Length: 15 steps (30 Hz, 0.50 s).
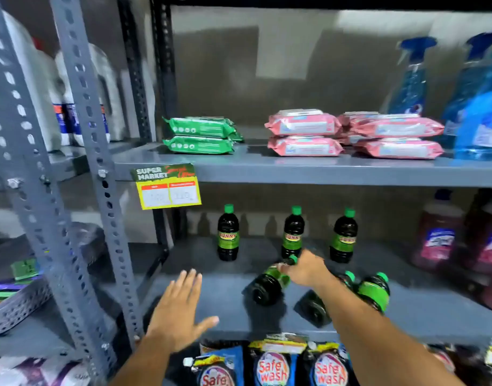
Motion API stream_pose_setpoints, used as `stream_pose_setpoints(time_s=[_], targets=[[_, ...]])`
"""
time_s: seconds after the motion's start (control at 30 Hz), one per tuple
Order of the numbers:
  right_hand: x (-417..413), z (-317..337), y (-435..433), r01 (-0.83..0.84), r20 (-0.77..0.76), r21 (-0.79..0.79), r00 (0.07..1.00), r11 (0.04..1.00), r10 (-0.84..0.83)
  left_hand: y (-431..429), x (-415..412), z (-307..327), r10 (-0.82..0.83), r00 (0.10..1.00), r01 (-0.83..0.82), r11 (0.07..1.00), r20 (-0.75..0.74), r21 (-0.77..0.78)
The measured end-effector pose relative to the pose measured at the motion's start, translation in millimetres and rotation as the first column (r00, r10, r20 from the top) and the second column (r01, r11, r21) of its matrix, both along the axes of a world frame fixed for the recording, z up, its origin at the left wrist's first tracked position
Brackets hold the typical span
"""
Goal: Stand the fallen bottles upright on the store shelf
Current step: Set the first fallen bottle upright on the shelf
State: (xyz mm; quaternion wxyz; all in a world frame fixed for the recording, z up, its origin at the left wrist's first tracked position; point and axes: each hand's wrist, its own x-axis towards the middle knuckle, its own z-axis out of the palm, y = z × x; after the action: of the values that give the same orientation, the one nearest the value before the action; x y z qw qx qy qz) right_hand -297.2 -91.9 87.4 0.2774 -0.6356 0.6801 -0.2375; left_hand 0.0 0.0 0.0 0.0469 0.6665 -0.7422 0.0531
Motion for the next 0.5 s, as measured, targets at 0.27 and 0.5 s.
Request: stream_pose_setpoints(time_s=[0.27, 0.5], targets=[[47.0, -71.7, -57.8, 0.374, 0.432, 0.286, 0.772, 0.882, -0.467, -31.6, 33.0, -60.0, -0.021, 1.000, 0.024, 0.984, -0.020, 0.179], [92.2, -85.6, -35.5, 0.480, 0.595, -0.144, 0.741, 0.865, -0.312, -33.0, 34.6, -76.3, -0.020, 0.999, 0.026, 0.988, -0.041, 0.150]])
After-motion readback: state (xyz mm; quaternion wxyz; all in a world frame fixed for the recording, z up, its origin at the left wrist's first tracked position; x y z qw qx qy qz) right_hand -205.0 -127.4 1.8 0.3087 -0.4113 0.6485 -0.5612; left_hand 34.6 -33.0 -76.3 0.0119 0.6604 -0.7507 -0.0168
